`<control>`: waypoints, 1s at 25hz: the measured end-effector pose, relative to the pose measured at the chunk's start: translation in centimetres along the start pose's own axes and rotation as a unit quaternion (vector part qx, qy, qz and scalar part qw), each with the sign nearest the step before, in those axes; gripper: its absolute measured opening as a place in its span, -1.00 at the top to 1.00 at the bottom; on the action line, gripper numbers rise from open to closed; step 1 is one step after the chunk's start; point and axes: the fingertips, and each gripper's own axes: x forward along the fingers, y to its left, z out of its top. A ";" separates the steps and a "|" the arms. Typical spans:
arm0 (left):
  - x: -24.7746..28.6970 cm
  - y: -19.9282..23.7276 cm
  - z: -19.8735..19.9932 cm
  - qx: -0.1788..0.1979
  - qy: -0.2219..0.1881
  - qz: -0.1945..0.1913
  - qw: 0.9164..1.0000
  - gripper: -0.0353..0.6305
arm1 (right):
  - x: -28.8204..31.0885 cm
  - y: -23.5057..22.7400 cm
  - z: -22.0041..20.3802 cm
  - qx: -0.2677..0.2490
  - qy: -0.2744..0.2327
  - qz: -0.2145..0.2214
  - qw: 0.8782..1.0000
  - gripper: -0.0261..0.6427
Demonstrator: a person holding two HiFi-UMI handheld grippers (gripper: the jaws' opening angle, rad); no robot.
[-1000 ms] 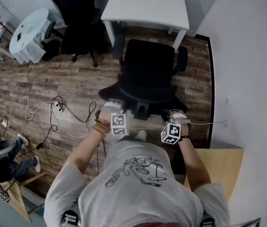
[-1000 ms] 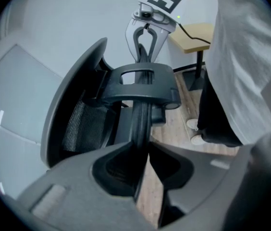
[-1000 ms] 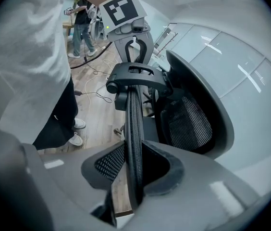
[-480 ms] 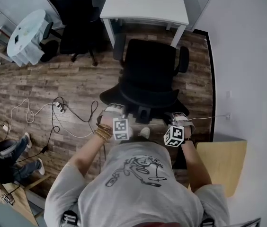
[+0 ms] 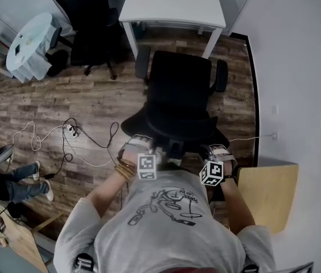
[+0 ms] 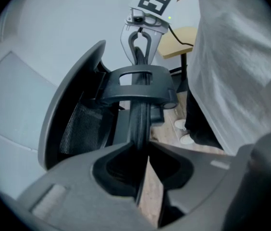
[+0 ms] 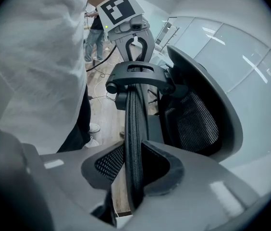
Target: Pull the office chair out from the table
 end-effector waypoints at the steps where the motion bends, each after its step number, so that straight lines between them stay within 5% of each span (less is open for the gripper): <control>1: -0.2 -0.3 -0.1 0.002 -0.002 -0.003 1.000 0.61 | -0.1 0.3 0.2 0.001 0.000 0.002 1.000 0.59; 11: -0.9 -0.9 -0.8 0.020 -0.009 0.012 1.000 0.57 | -0.3 1.3 1.1 0.002 0.004 0.017 1.000 0.52; 16: -3.8 -0.6 -0.2 -0.033 -0.043 -0.002 0.999 0.61 | -2.9 0.8 2.4 0.028 -0.018 0.054 0.998 0.48; 19: -6.2 0.3 0.6 -0.077 -0.083 0.007 0.994 0.88 | -5.7 -1.0 4.6 0.067 -0.076 0.054 0.993 0.62; 22: -9.5 3.0 2.3 -0.148 -0.149 0.032 0.977 0.89 | -9.1 -4.3 7.5 0.124 -0.156 0.028 0.980 0.70; 25: -13.3 6.5 4.4 -0.231 -0.236 0.057 0.942 0.89 | -12.9 -8.1 11.2 0.207 -0.264 0.009 0.942 0.79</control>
